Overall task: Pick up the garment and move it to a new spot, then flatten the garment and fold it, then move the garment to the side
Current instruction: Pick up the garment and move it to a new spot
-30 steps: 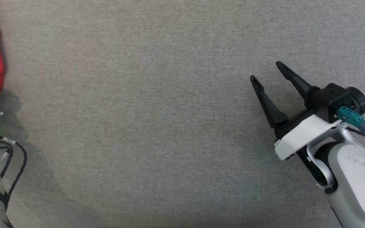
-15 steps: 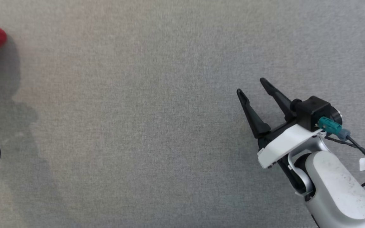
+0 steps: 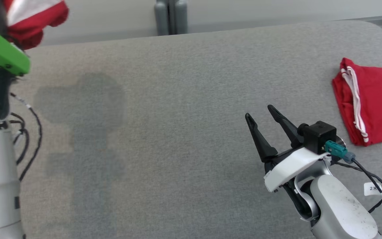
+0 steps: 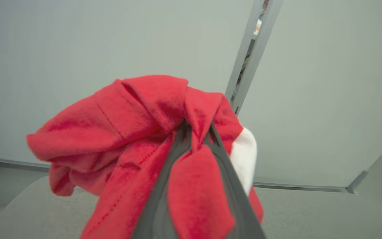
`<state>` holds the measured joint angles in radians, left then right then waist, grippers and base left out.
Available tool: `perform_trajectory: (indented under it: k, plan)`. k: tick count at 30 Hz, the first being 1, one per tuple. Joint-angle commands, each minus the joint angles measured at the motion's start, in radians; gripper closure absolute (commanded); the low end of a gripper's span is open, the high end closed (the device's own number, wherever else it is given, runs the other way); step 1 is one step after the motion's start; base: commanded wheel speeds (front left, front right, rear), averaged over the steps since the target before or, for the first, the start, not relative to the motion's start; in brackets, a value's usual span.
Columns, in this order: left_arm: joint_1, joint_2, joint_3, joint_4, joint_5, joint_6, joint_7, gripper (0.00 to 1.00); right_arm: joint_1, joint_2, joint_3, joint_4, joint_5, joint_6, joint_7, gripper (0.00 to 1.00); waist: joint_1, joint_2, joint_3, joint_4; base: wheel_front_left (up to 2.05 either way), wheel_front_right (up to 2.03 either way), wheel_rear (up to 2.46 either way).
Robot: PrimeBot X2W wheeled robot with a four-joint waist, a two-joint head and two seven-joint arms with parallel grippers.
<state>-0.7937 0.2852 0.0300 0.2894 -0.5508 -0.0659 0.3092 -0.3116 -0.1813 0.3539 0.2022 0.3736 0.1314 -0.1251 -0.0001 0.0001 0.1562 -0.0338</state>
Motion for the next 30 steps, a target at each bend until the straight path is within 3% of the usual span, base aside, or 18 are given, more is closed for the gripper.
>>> perform_trajectory:
  k: [1,7,13,19,24,25,26,30]
  plan:
    - [0.022,-0.023,-0.024,-0.037,-0.002,-0.006,0.011,1.00,0.016,-0.001,-0.007,0.002,0.004,-0.001,-0.007,0.00,0.0001,-0.0001,-0.069,-0.112,0.00,0.00,0.00]
    - [0.077,-0.122,-0.133,-0.147,-0.007,-0.016,0.038,1.00,0.020,0.005,-0.016,-0.007,0.000,-0.001,-0.006,0.00,0.0001,-0.0001,-0.048,-0.201,0.00,0.00,0.00]
    - [0.141,-0.188,-0.237,-0.149,-0.004,-0.031,0.010,1.00,0.014,0.013,-0.024,-0.014,0.005,-0.001,-0.015,0.00,0.0001,-0.0001,0.000,-0.276,0.00,0.00,0.00]
    - [0.232,-0.206,-0.321,-0.056,0.008,-0.041,-0.042,1.00,0.013,0.027,-0.024,-0.010,0.003,-0.001,-0.030,0.00,0.0001,-0.0001,0.046,-0.317,0.00,0.00,0.00]
    - [0.320,-0.184,-0.353,0.070,0.050,-0.034,-0.112,1.00,0.017,0.028,-0.031,0.000,0.001,-0.001,-0.045,0.00,0.0001,-0.0001,0.068,-0.308,0.00,0.00,0.00]
    - [0.333,-0.181,-0.357,0.096,0.061,-0.033,-0.132,0.60,0.016,0.030,-0.032,0.004,-0.001,-0.001,-0.045,0.00,0.0001,-0.0001,0.068,-0.301,0.00,0.00,0.00]
    - [0.343,-0.180,-0.359,0.112,0.064,-0.033,-0.144,0.00,0.016,0.031,-0.032,0.006,-0.002,-0.001,-0.046,0.00,0.0001,-0.0001,0.066,-0.296,0.00,0.00,0.00]
    - [0.382,-0.182,-0.356,0.156,0.066,-0.035,-0.220,0.00,0.019,0.029,-0.040,0.011,-0.003,-0.001,-0.047,0.00,0.0001,-0.0001,0.046,-0.269,0.00,0.00,0.00]
